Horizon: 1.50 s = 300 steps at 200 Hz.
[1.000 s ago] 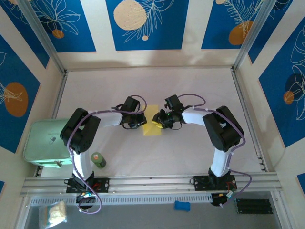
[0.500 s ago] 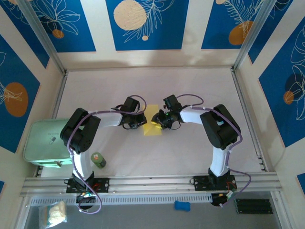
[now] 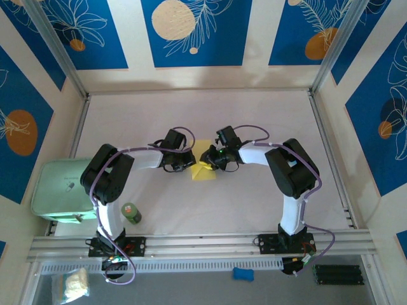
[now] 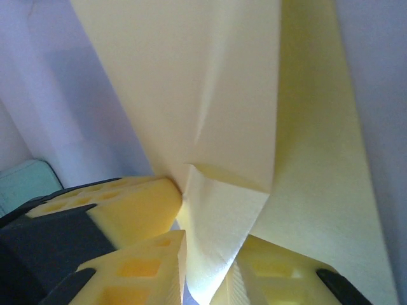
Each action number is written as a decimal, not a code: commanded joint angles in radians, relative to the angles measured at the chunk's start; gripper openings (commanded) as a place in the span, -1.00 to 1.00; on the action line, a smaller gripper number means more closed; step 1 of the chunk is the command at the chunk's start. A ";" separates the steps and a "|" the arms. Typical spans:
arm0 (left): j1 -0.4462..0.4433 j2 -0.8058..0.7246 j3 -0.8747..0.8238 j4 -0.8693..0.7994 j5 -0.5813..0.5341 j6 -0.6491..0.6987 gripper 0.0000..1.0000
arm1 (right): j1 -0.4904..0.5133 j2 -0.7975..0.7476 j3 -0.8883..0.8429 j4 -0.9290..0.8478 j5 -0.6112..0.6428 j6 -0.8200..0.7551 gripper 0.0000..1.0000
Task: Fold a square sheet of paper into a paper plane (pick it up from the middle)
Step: Pick up the paper from the center of the table, then turn over the paper at the center of the table.
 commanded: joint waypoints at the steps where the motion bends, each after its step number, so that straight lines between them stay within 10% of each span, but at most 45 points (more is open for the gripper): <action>1: 0.007 0.021 -0.028 -0.036 -0.007 -0.011 -0.84 | 0.006 -0.004 -0.023 0.039 -0.043 0.006 -0.58; 100: 0.034 -0.070 -0.023 -0.033 0.034 -0.026 -0.66 | 0.007 0.012 -0.031 0.057 -0.036 0.005 -0.90; 216: 0.125 -0.442 -0.208 0.162 0.276 -0.081 0.91 | -0.088 -0.194 -0.037 0.241 -0.235 0.002 -0.97; 300: 0.109 -0.372 -0.241 0.503 0.399 -0.300 0.68 | -0.117 -0.194 -0.017 0.373 -0.369 0.100 -0.95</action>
